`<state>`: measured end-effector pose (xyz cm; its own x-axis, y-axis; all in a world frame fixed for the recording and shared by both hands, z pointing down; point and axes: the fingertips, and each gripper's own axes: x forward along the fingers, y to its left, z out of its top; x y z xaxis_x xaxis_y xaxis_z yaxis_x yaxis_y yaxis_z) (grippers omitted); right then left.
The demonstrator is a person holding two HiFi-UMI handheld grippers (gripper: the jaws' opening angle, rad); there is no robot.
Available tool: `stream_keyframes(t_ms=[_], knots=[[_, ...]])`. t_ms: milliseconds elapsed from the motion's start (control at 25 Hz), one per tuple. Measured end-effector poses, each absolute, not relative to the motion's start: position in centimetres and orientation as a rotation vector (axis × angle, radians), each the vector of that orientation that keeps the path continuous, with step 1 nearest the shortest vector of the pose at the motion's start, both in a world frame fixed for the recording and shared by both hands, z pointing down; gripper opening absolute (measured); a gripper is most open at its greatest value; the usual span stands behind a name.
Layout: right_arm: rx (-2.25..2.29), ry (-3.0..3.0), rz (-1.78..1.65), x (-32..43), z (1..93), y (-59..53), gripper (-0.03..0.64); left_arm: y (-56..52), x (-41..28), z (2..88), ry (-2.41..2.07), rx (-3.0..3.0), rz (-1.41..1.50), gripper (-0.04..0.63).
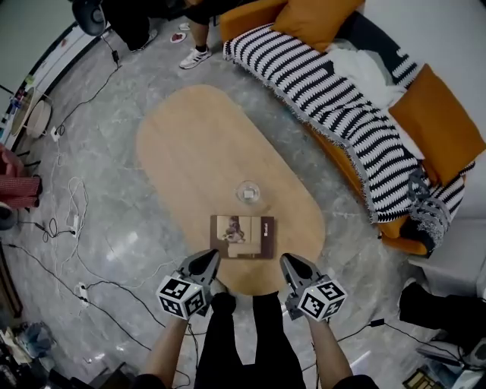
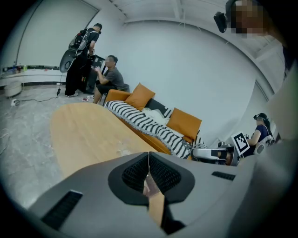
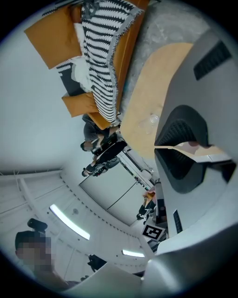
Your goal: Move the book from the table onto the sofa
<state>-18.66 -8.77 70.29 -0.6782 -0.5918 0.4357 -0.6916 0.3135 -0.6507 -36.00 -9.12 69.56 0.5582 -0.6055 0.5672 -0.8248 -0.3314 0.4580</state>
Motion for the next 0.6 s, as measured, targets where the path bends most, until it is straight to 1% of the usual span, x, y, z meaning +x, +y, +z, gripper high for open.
stream_keyframes(t_ms=[280,360,480,600], knots=[[1.139,-2.332,1.440,-20.0,79.1,-9.8,0.032,-10.6,-38.2,78.3,-1.090,2.007,0.464,0.018],[1.126,-2.291,1.481,-20.4,82.0,-10.1,0.058,-10.8,-39.0,81.2,-1.085,1.985,0.490,0.025],[1.126,-2.227,1.527,-20.9,86.2,-10.6,0.084,-10.8,-40.5,85.6,-1.077,1.932,0.524,0.080],[1.141,-2.170,1.547,-20.8,89.7,-11.0,0.103,-10.5,-41.6,89.5,-1.066,1.873,0.532,0.103]])
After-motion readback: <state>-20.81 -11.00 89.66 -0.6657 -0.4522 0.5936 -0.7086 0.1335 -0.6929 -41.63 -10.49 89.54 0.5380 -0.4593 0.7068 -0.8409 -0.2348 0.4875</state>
